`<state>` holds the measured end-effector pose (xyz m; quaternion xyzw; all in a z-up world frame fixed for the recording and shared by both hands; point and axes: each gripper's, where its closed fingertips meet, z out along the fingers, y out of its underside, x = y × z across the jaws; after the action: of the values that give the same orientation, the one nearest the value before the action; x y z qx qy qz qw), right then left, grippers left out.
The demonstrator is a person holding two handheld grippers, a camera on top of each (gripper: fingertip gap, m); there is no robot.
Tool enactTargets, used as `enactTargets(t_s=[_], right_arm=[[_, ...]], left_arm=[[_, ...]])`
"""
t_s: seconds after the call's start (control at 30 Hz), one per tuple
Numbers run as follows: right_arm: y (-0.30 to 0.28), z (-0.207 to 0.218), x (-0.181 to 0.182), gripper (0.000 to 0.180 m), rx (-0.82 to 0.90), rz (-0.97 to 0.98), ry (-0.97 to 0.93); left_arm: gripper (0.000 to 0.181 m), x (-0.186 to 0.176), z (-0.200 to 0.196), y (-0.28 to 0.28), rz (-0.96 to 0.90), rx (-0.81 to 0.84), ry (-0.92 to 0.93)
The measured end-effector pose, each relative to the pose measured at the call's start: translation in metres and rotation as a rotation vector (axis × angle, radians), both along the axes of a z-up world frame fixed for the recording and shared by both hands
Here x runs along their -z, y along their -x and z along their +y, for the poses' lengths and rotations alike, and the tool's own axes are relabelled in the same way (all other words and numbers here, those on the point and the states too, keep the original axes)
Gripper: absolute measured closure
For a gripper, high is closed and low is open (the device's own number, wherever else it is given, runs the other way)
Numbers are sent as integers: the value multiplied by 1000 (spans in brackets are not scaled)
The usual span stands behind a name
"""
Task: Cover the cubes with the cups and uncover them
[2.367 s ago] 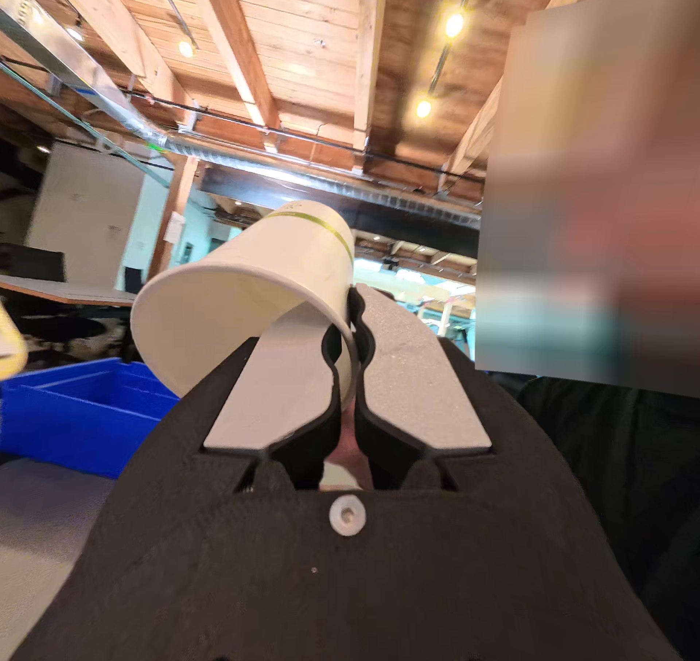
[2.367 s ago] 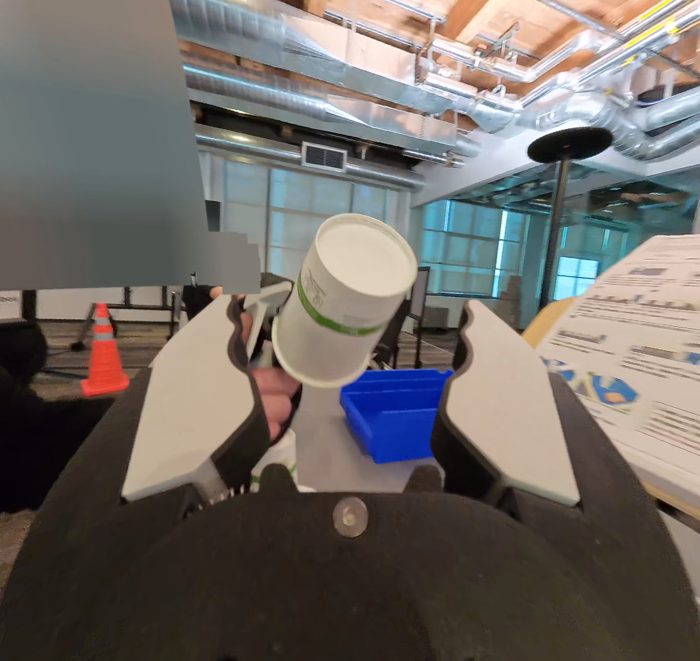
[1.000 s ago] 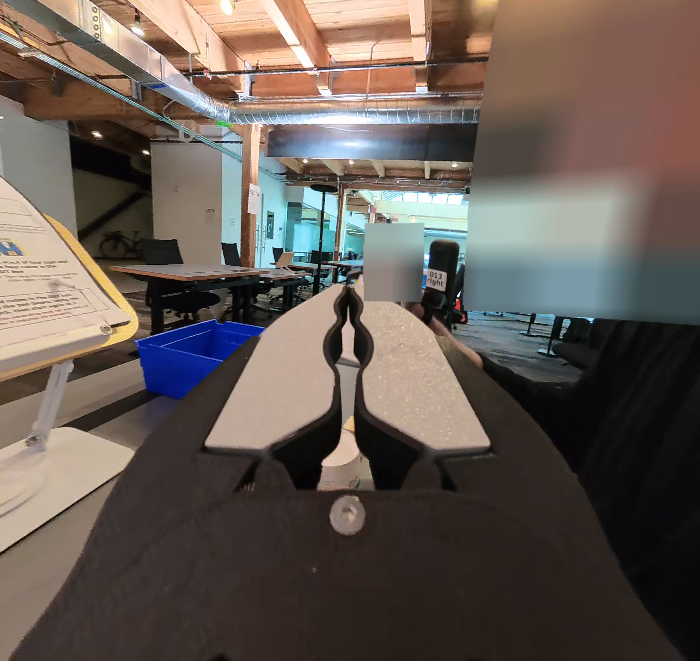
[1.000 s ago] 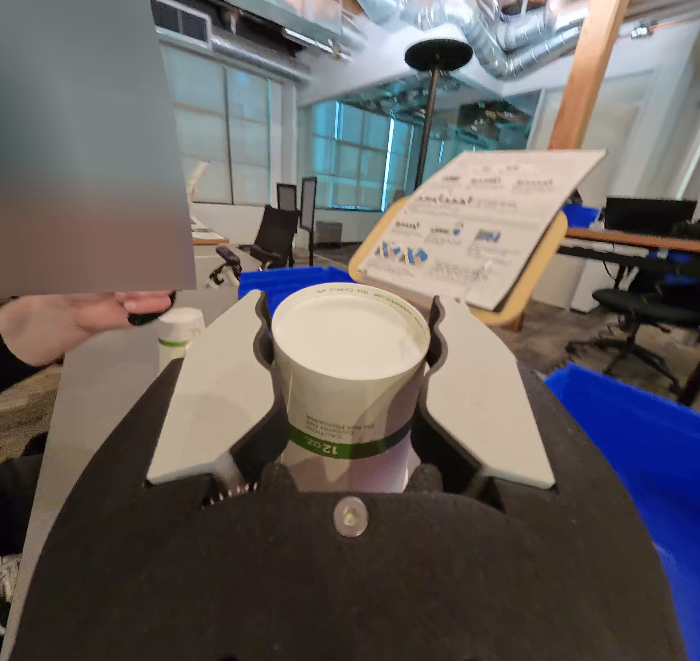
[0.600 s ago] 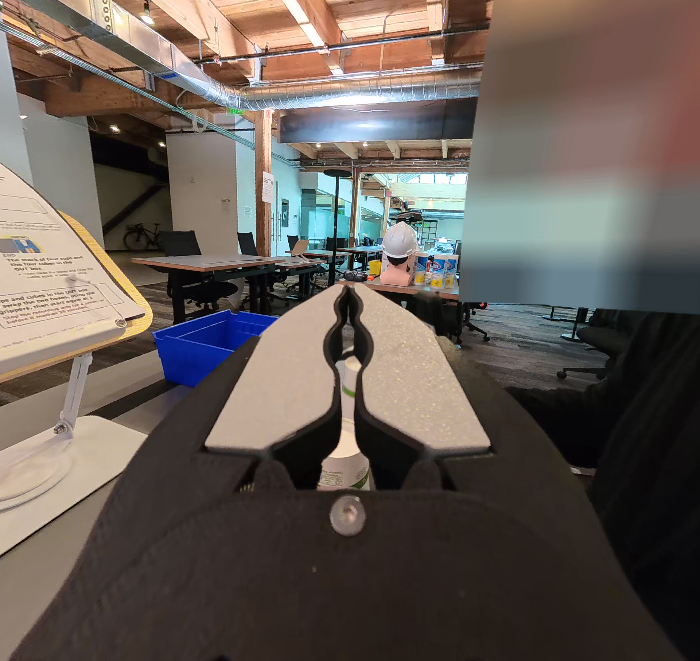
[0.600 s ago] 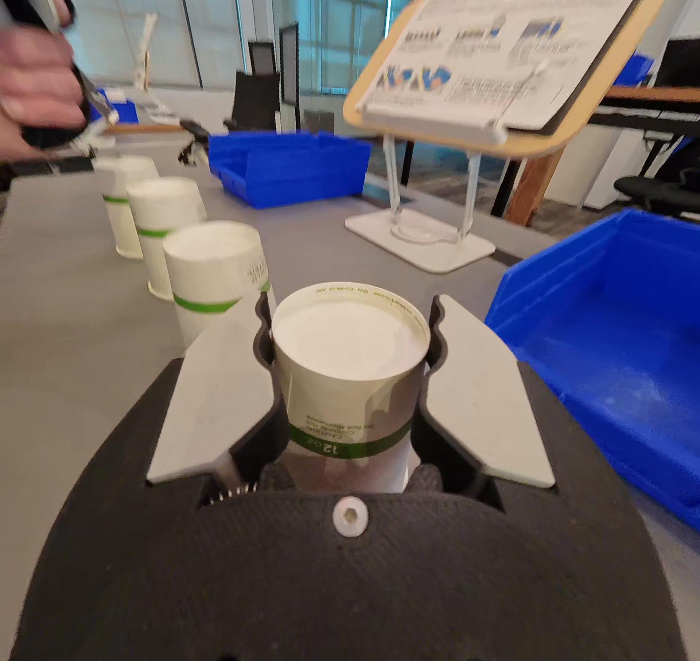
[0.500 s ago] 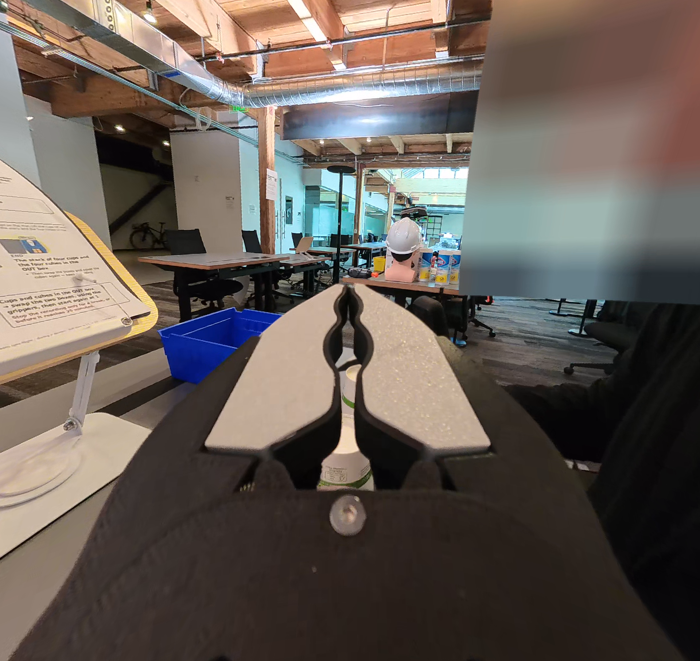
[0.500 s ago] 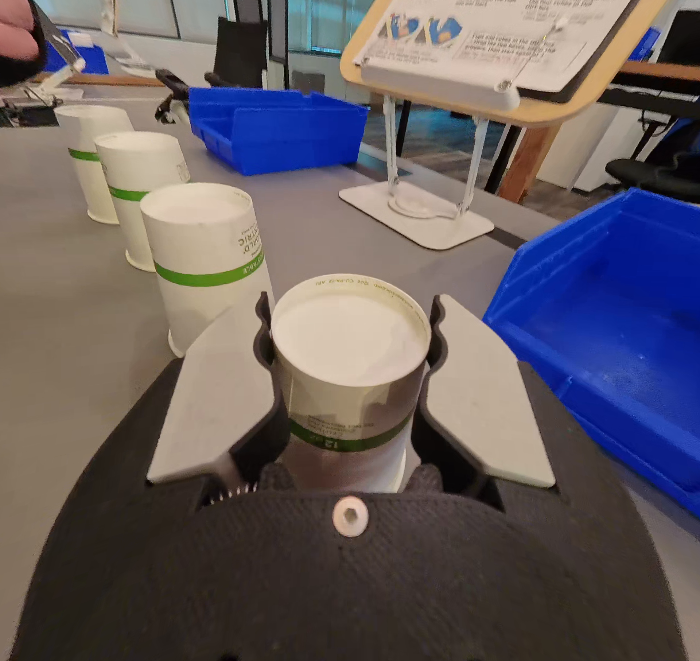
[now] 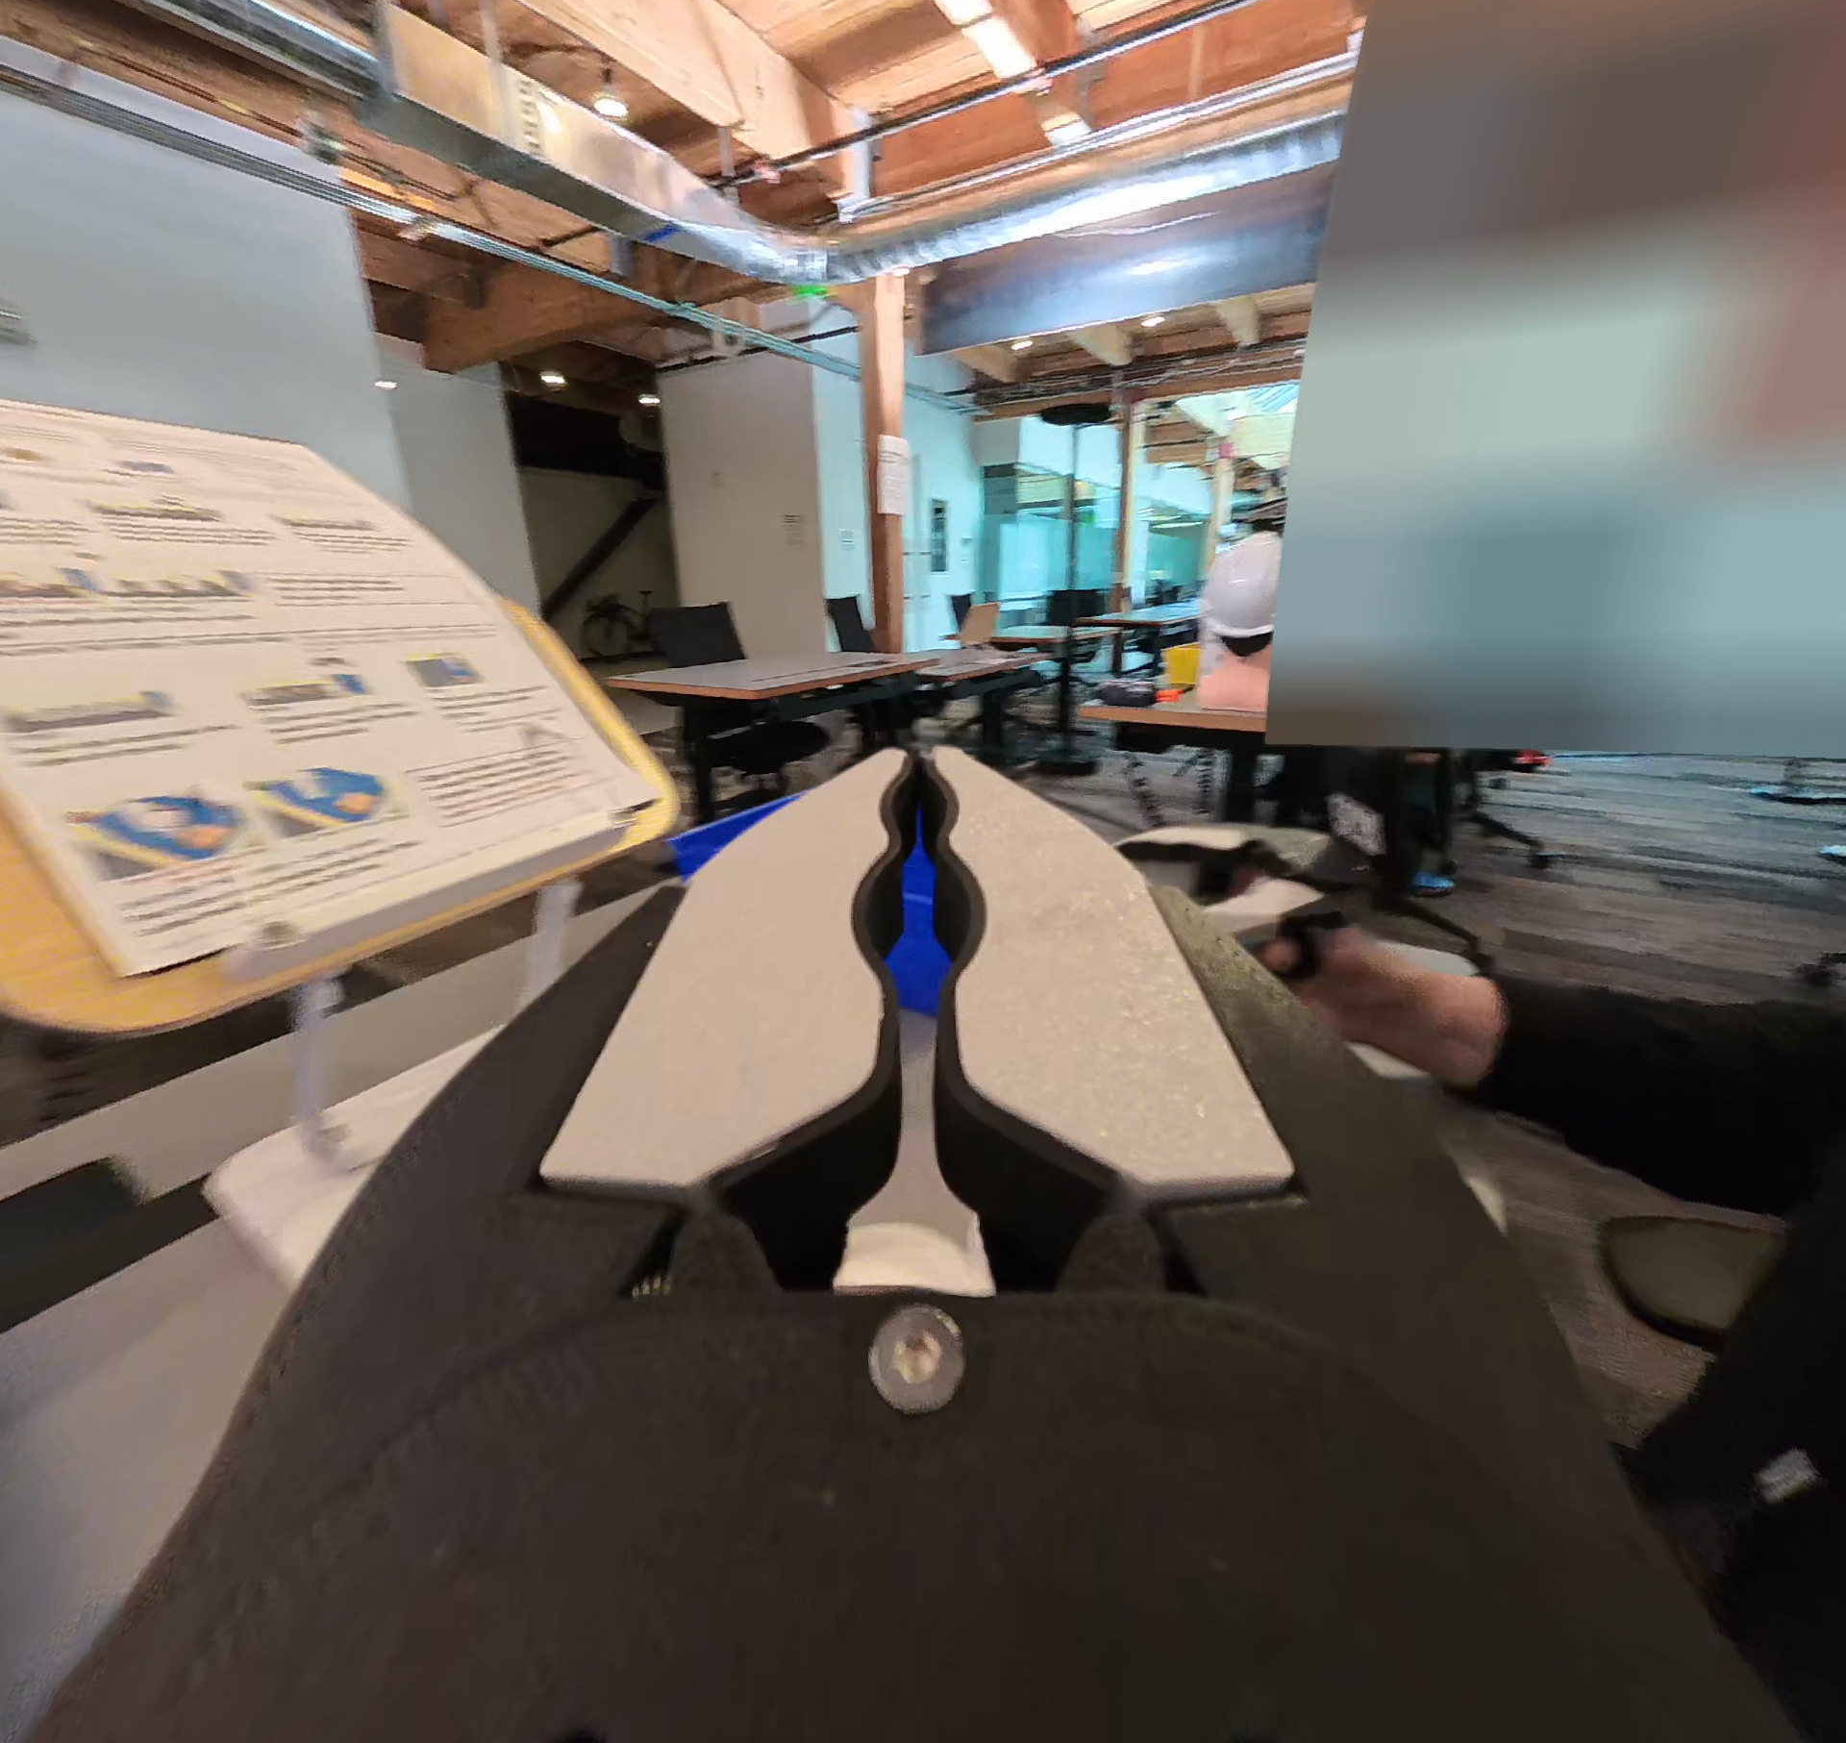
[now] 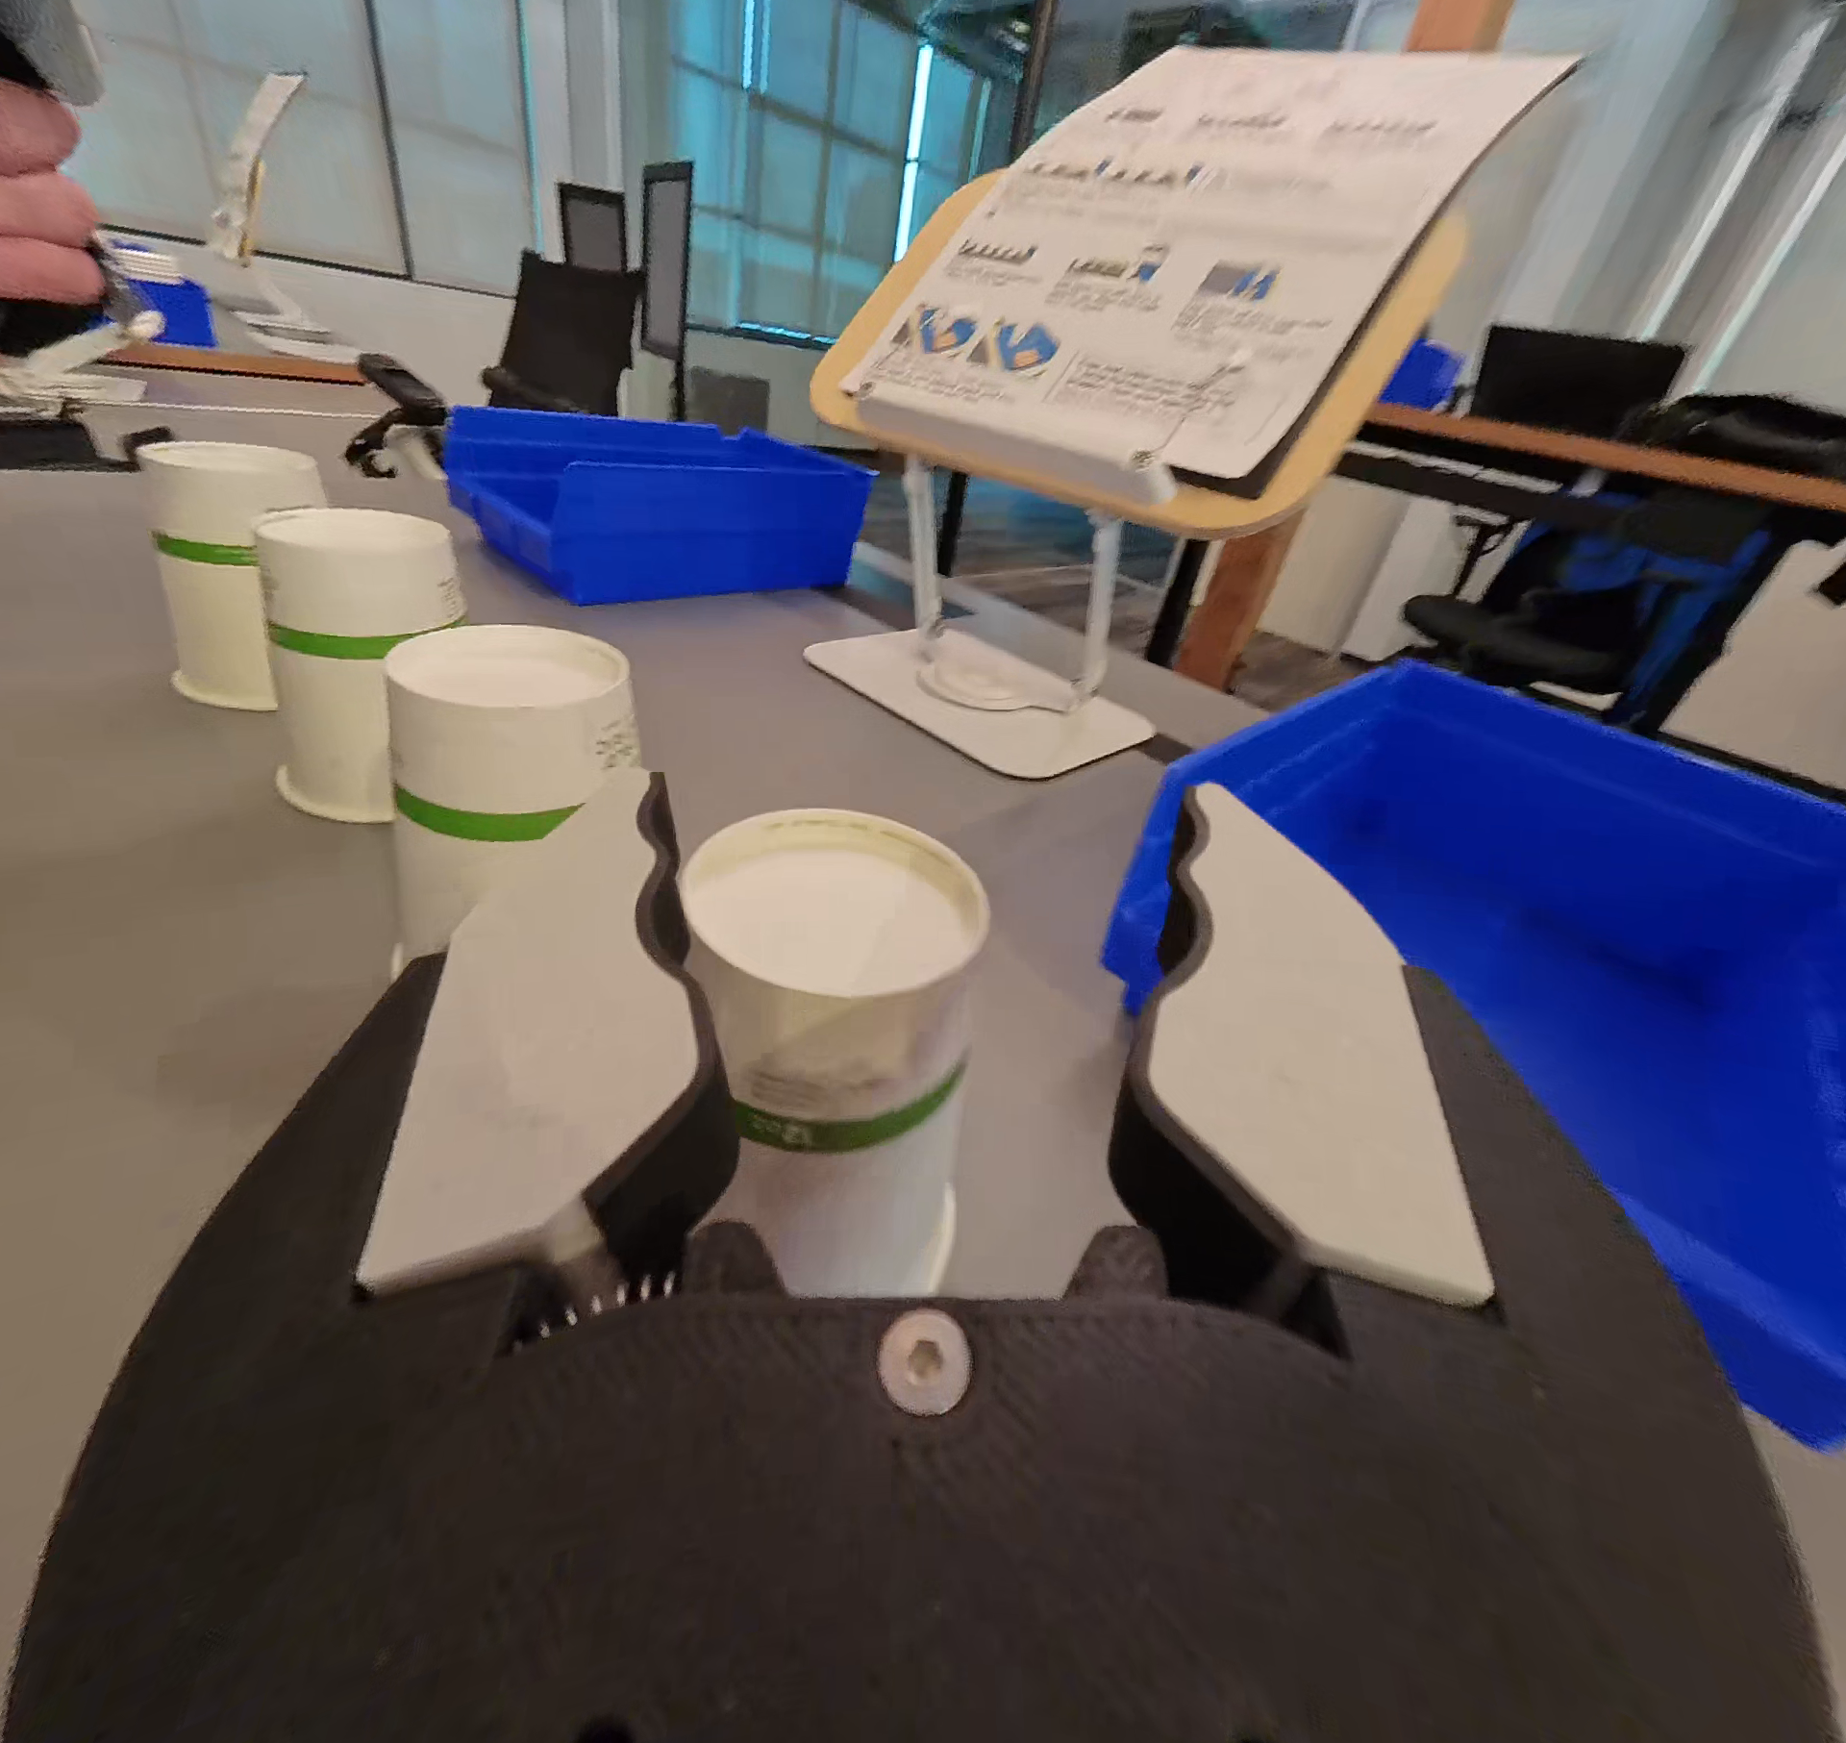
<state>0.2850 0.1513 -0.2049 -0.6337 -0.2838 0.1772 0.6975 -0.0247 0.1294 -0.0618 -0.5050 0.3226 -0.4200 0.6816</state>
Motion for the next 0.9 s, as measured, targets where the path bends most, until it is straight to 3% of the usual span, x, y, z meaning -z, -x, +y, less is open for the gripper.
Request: enactTargets(t_s=[0.17, 0.3, 0.47, 0.63, 0.77, 0.9], right_arm=[[-50, -2, -5, 96, 99, 35, -35], [-79, 2, 2, 120, 191, 41, -24], [-88, 8, 19, 180, 263, -66, 19], [-97, 12, 27, 180, 316, -97, 39], [-100, 14, 33, 180, 343, -116, 60], [-98, 17, 39, 180, 356, -158, 72]], left_arm=[[181, 8, 17, 76, 34, -248, 8], [181, 43, 35, 137, 155, -523, 44], [181, 118, 65, 203, 391, -871, 117], [181, 178, 94, 239, 558, -1047, 224], [181, 200, 103, 248, 572, -1104, 309], [181, 200, 102, 252, 674, -1164, 254]])
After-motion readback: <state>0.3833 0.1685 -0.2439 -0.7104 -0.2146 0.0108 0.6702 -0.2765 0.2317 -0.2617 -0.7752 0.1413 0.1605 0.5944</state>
